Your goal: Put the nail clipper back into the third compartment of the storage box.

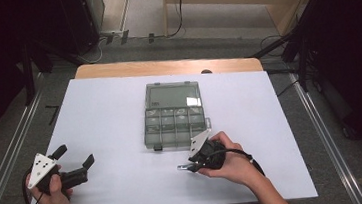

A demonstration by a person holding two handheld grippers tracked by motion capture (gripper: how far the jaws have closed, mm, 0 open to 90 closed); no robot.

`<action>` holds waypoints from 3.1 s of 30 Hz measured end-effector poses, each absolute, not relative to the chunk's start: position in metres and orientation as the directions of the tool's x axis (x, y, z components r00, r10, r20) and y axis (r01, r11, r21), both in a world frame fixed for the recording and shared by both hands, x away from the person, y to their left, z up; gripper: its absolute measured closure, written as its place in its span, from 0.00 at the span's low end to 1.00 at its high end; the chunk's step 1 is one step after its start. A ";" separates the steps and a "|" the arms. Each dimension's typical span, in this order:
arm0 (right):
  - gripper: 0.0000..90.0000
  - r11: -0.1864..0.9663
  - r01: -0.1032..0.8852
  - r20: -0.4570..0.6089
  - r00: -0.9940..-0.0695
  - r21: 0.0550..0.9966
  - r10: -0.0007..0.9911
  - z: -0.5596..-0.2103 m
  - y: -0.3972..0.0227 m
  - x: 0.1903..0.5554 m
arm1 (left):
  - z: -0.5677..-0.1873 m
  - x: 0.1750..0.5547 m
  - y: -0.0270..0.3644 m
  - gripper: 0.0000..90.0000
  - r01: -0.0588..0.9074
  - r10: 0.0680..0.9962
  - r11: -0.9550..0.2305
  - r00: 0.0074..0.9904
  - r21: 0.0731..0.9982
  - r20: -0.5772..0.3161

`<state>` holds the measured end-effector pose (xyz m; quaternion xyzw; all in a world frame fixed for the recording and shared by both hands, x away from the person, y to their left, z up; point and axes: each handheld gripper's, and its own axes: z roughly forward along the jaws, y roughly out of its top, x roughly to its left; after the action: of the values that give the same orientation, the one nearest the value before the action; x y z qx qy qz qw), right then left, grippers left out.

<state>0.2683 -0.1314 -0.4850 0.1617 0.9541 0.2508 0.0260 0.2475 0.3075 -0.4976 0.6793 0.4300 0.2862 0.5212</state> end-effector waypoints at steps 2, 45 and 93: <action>0.77 0.825 0.307 0.040 -0.944 0.474 0.328 -0.486 -0.131 0.270 | -0.497 0.247 0.307 0.00 0.288 0.883 -0.090 0.466 0.953 -0.058; 0.90 0.788 0.339 0.024 -0.924 0.514 0.381 -0.478 -0.138 0.276 | -0.498 0.247 0.307 0.00 0.286 0.880 -0.088 0.471 0.954 -0.060; 0.90 0.743 0.368 0.037 -0.906 0.560 0.421 -0.439 -0.143 0.295 | -0.497 0.247 0.308 0.00 0.288 0.878 -0.084 0.473 0.954 -0.065</action>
<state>0.2946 -0.1433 -0.4391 0.2115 0.9323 0.2896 0.0461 0.2475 0.3085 -0.4974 0.6801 0.4287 0.2821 0.5236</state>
